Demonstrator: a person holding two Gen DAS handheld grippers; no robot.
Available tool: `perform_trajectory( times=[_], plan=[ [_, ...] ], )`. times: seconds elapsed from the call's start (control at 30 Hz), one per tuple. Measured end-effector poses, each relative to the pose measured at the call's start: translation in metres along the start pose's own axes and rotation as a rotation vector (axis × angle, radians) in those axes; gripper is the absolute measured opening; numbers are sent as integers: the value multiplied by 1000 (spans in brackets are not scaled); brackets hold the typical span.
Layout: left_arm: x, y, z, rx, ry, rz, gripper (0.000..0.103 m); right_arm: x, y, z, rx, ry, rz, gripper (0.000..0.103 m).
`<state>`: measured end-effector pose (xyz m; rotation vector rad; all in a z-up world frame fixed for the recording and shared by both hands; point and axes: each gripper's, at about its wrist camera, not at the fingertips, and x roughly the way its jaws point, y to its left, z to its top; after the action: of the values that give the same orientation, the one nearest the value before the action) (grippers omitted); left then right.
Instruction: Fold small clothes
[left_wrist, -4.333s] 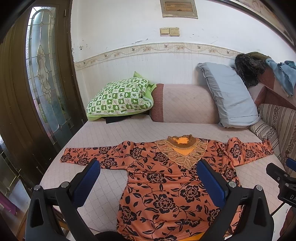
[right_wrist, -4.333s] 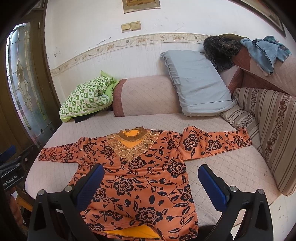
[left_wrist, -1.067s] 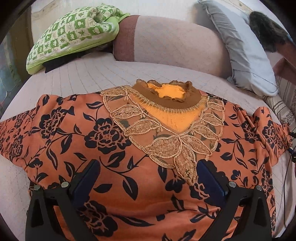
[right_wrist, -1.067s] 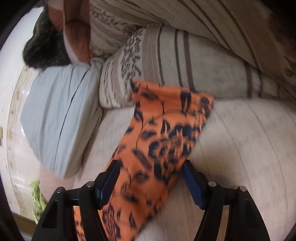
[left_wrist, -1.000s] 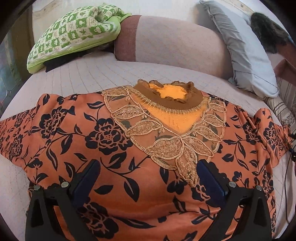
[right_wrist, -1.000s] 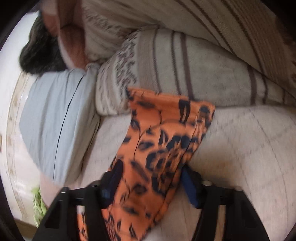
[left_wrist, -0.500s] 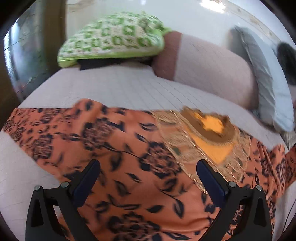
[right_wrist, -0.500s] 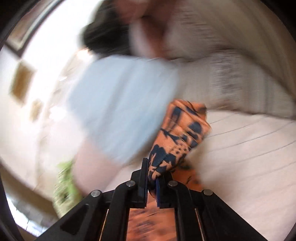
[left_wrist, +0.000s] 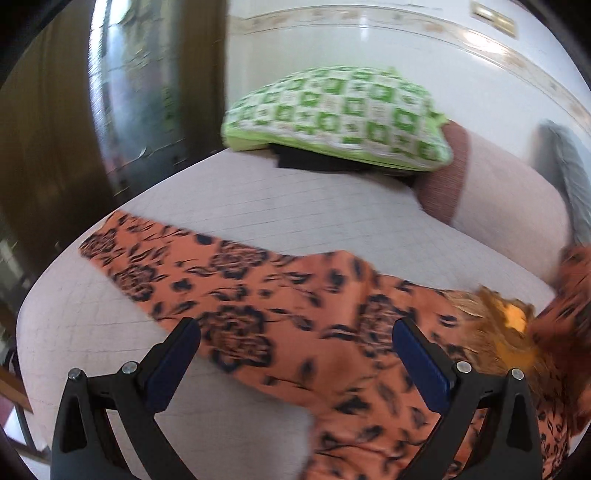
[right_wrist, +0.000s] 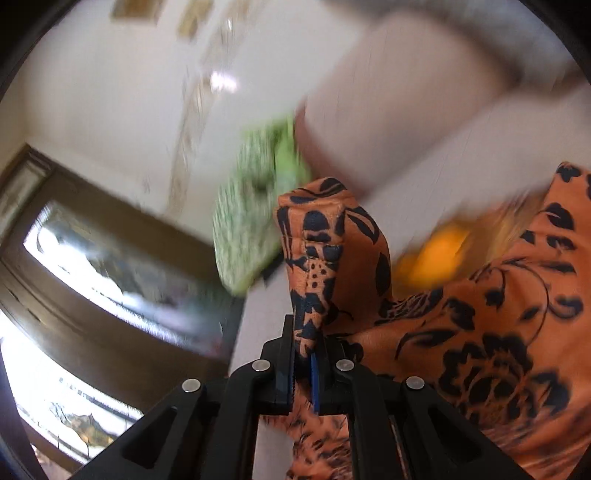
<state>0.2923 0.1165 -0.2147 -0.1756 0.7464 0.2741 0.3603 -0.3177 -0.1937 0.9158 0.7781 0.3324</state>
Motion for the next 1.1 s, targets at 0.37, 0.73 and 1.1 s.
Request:
perform_trajectory(
  times=[0.37, 0.73, 1.1],
  plan=[
    [17, 45, 8, -127, 49, 34, 103, 68, 23, -62, -194, 256, -99, 78],
    [26, -20, -9, -18, 133, -118, 103, -119, -73, 22, -174, -90, -398, 76],
    [64, -124, -51, 292, 244, -18, 103, -122, -174, 52, 177, 3, -322, 70]
  ],
)
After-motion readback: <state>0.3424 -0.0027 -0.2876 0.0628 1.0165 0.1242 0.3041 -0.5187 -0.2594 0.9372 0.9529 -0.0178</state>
